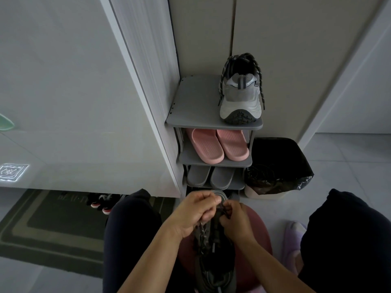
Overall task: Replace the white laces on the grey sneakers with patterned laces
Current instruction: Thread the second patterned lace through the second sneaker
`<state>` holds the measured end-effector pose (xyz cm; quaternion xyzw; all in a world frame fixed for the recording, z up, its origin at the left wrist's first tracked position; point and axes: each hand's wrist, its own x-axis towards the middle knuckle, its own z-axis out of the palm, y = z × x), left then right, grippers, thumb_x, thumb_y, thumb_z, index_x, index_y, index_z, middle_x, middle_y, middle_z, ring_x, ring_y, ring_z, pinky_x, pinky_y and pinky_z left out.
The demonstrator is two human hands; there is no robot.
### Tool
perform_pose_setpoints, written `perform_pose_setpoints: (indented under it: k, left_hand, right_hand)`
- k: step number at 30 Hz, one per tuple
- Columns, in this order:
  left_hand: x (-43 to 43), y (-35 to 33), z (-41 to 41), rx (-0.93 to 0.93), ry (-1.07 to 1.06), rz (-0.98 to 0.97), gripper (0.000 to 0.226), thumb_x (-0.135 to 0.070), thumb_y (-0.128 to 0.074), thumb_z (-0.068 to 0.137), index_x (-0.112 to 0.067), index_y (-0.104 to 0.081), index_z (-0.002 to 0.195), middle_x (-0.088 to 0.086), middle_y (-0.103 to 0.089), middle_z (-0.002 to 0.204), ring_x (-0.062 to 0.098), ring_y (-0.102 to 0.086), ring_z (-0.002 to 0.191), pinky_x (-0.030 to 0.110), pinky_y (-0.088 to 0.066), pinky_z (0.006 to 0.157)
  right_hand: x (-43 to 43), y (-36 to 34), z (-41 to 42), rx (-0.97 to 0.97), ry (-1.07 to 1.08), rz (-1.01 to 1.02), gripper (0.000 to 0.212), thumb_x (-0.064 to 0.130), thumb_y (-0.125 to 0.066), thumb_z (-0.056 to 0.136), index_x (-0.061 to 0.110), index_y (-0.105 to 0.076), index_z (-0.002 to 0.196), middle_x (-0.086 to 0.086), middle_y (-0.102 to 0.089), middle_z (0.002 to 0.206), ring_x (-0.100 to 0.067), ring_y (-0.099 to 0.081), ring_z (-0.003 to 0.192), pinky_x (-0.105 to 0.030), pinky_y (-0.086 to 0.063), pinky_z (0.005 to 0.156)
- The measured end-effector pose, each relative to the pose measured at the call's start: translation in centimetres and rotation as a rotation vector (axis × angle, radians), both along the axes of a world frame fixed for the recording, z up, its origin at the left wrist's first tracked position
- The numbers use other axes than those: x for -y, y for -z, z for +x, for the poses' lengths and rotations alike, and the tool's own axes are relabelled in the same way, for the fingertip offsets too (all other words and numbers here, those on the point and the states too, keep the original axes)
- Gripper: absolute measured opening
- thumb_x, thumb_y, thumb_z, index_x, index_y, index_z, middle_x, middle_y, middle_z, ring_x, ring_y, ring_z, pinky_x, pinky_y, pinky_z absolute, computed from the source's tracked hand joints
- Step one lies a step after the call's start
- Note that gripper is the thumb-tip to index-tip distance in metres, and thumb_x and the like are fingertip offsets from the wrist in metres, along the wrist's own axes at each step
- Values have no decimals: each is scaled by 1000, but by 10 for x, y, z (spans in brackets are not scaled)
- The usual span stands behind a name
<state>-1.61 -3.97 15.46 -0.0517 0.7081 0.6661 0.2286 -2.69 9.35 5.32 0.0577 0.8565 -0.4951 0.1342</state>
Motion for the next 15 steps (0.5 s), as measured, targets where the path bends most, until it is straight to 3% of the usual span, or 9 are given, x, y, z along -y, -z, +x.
perform_pose_setpoints:
  k: [3, 7, 10, 13, 15]
  left_hand:
    - [2, -10, -7, -32, -32, -32, 37, -16, -53, 93, -18, -46, 57, -5, -37, 40, 6, -29, 37, 16, -30, 44]
    - [18, -3, -9, -10, -1, -323, 24, -26, -54, 93, -15, -50, 72, -6, -49, 50, -2, -38, 37, 9, -33, 43]
    - [21, 8, -7, -46, -80, -357, 20, -26, -58, 91, -14, -50, 76, -5, -51, 53, -2, -39, 36, 9, -32, 45]
    - [13, 7, -12, -85, -147, -251, 16, -22, -63, 87, -16, -51, 78, -6, -53, 54, -1, -43, 42, 10, -35, 45]
    - [10, 2, -18, -72, -164, -185, 13, -23, -66, 85, -17, -54, 86, -7, -56, 59, 3, -44, 45, 12, -35, 44]
  right_hand:
    - [4, -1, 0, 14, -12, 28, 35, -2, -56, 78, 7, -55, 112, -9, -54, 113, -13, -54, 94, -18, -41, 80]
    - [1, -7, 1, 10, -39, 27, 37, -3, -56, 81, 7, -52, 117, -8, -46, 117, -11, -47, 95, -16, -37, 80]
    - [-2, -14, 5, -105, -98, 41, 39, 3, -62, 81, 13, -55, 118, -2, -44, 114, -10, -45, 99, -12, -36, 84]
    - [-5, -31, 2, -230, -200, -6, 21, 8, -66, 81, 18, -64, 99, 8, -50, 94, -2, -49, 86, -5, -36, 74]
    - [-5, -48, -6, -159, -186, -174, 17, 6, -63, 84, 22, -60, 80, 10, -58, 78, 4, -54, 66, -7, -40, 63]
